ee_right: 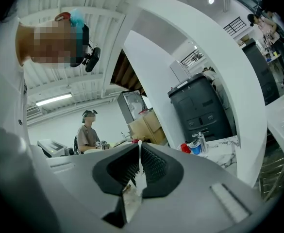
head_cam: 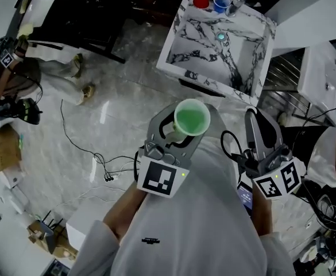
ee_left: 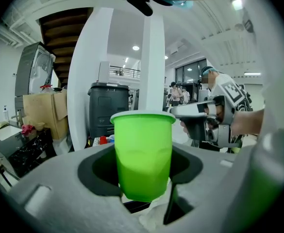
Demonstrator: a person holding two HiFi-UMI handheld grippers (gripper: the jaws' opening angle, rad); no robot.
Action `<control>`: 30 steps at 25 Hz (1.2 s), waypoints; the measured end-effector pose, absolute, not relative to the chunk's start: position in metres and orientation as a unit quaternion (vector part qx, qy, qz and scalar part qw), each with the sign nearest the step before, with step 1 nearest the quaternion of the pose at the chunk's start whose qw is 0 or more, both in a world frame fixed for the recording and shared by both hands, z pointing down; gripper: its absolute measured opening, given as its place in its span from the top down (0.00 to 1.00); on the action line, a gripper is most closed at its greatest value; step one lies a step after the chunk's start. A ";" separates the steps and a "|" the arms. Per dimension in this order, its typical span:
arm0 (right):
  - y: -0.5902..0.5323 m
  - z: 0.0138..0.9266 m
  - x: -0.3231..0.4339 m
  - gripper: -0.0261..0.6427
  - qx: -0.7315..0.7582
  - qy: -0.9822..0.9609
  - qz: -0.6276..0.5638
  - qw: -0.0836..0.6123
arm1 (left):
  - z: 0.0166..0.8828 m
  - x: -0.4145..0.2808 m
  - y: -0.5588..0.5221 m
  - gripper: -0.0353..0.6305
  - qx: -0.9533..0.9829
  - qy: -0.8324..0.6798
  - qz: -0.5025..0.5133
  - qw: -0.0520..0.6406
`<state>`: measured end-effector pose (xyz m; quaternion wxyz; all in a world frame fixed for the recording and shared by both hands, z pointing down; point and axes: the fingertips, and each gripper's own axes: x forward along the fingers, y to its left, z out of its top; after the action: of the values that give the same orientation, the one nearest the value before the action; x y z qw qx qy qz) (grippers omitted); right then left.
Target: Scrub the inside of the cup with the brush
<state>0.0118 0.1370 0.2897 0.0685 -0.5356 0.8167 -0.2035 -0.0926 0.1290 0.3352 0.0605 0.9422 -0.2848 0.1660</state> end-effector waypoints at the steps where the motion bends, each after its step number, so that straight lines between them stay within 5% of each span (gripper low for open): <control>1: 0.131 0.291 0.016 0.93 -0.538 0.815 -0.204 0.069 | 0.336 -0.087 0.122 0.56 0.944 -0.280 0.166 0.060; 30: -0.035 0.199 0.070 0.93 -0.393 0.893 -0.162 0.151 | 0.334 0.011 -0.038 0.56 0.930 -0.297 0.216 -0.017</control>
<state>0.0702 -0.0346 0.1992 0.1505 -0.3928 0.8926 -0.1624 0.0108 -0.0383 0.3341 -0.0174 0.9298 -0.2973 0.2161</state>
